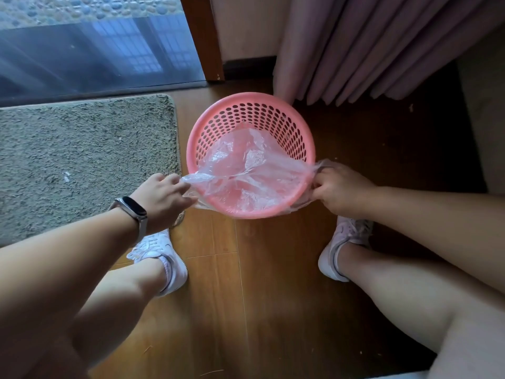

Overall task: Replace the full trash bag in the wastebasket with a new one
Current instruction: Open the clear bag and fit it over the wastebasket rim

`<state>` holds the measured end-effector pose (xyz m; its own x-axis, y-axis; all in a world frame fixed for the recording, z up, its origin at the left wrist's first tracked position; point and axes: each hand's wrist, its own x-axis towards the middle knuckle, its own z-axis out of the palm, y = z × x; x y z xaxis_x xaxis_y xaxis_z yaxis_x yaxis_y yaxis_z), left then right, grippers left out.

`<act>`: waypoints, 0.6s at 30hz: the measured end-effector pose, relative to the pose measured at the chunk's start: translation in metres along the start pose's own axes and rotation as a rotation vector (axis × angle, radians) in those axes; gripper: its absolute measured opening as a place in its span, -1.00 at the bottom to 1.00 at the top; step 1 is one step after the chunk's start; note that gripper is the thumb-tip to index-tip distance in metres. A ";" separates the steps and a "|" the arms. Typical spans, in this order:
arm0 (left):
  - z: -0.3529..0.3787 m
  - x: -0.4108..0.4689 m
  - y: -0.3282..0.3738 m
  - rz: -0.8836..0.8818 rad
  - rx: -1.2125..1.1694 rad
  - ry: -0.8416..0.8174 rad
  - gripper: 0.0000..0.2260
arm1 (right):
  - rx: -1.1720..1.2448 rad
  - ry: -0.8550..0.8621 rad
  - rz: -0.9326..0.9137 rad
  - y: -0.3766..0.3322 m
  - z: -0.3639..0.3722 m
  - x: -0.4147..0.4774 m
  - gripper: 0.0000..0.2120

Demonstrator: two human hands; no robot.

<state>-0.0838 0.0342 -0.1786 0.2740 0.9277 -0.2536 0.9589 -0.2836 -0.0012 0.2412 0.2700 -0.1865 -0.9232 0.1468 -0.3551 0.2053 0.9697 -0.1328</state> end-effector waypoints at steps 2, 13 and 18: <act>0.002 0.005 -0.001 -0.157 -0.070 -0.046 -0.63 | 0.230 -0.018 0.167 -0.001 -0.001 0.001 -0.72; -0.019 0.043 0.010 -0.956 -1.418 -0.027 -0.65 | 1.394 0.242 0.817 -0.020 -0.018 0.041 -0.61; -0.025 0.056 0.006 -1.092 -1.537 0.060 -0.73 | 1.209 0.192 0.882 -0.015 -0.023 0.049 -0.56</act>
<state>-0.0609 0.0903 -0.1687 -0.4500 0.5422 -0.7096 -0.0966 0.7604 0.6423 0.1857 0.2670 -0.1802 -0.3728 0.6948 -0.6150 0.7488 -0.1662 -0.6416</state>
